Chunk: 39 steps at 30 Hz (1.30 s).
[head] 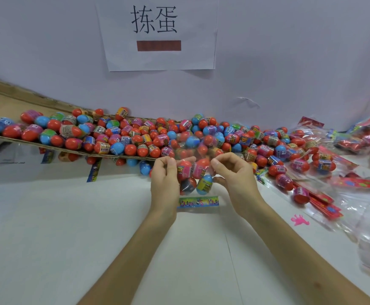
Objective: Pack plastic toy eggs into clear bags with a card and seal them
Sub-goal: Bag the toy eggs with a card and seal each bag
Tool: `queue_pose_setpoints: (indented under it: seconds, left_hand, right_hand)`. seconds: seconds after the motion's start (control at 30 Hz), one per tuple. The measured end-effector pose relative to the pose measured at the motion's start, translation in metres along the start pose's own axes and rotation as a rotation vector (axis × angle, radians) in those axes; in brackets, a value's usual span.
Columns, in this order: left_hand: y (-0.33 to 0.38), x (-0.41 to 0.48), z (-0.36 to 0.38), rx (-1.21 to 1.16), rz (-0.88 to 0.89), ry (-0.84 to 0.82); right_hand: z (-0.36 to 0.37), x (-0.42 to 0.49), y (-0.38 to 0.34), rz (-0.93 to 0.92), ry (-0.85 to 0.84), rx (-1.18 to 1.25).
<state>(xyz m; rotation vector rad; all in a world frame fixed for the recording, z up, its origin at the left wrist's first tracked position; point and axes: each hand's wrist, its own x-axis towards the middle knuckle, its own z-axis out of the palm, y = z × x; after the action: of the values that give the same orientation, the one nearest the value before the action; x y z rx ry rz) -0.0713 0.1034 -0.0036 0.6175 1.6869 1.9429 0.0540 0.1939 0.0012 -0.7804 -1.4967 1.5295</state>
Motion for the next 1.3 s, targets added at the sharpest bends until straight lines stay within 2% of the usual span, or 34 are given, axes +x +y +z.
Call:
queue_pose_setpoints:
  seconds: [0.1,0.3,0.53,0.7,1.03,1.3]
  left_hand:
    - [-0.002,0.002,-0.001,0.035,-0.010,0.009]
    - [0.002,0.001,-0.002,-0.054,-0.018,-0.133]
    - [0.010,-0.002,-0.003,-0.332,-0.127,-0.302]
    - [0.009,-0.002,-0.005,-0.252,-0.120,-0.394]
    - [0.009,-0.004,-0.007,-0.348,-0.273,-0.488]
    - [0.011,-0.006,-0.009,-0.392,-0.279,-0.557]
  right_hand:
    - [0.001,0.001,0.003,0.000,-0.017,0.028]
    - [-0.002,0.002,0.000,0.046,-0.085,0.130]
    - [-0.003,0.003,-0.002,0.069,-0.043,0.153]
    - [-0.005,0.002,-0.003,0.061,-0.018,0.143]
    - [-0.004,0.001,-0.005,0.040,-0.041,0.161]
    - [-0.004,-0.002,-0.010,0.102,-0.105,0.180]
